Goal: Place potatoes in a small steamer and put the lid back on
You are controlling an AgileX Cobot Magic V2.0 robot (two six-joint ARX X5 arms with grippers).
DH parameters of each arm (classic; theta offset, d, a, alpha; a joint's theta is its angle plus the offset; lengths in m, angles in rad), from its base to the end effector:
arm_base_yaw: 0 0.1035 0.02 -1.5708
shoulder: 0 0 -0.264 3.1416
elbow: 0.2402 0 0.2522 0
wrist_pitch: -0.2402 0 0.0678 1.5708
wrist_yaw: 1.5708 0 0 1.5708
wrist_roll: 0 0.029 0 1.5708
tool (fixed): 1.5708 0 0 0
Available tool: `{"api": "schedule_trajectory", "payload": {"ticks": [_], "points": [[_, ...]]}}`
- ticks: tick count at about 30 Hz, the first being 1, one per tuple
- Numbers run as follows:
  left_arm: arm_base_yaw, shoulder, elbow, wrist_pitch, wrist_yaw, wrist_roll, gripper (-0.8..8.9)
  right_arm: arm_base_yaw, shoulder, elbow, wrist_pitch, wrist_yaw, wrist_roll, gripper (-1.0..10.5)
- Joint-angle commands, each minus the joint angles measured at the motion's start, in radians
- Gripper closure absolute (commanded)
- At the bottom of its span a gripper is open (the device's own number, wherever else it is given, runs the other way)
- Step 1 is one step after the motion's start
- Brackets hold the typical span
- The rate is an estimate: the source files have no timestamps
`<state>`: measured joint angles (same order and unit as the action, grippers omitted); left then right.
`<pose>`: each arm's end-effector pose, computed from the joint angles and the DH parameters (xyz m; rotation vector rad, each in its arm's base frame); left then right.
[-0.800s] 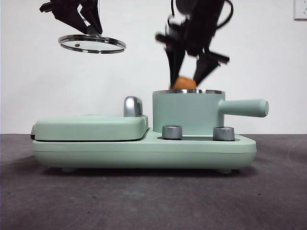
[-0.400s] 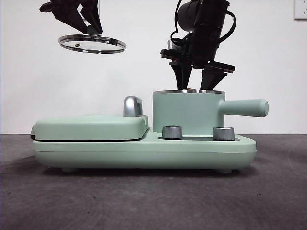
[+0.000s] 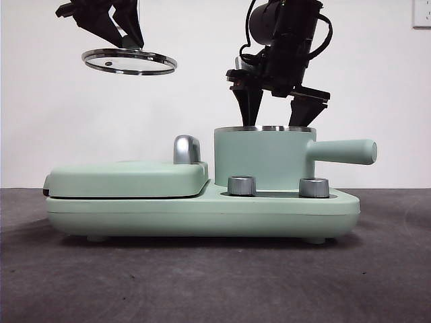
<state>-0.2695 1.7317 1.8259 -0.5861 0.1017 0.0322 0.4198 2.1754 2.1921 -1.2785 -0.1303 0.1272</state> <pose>0.3710 -0.1055 0.4012 0.0726 0.4871 -0.3716 0.4033 0.1841 0.2928 -0.0767 1.2884 0.3926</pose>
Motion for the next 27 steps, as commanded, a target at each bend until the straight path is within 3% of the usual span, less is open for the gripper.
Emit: {"api": "schedule_trajectory", "payload": {"ticks": [1,6,15,22,27], "points": [[-0.003,-0.005,0.032,0.031,0.0,-0.022,7.01,0.005,0.008,0.07,-0.027,0.0,-0.006,5.5],[-0.007,-0.005,0.032,0.031,0.0,-0.022,7.01,0.005,-0.065,0.143,-0.138,0.0,-0.01,5.5],[-0.008,-0.005,0.032,0.016,0.0,-0.023,7.02,0.017,-0.317,0.09,-0.141,0.0,-0.028,5.5],[-0.047,-0.005,0.032,-0.005,0.0,-0.025,7.02,0.058,-0.602,-0.149,-0.141,0.01,-0.033,5.5],[-0.099,-0.005,0.032,-0.004,0.0,-0.025,7.02,0.117,-0.816,-0.396,-0.053,0.072,-0.033,5.5]]}}
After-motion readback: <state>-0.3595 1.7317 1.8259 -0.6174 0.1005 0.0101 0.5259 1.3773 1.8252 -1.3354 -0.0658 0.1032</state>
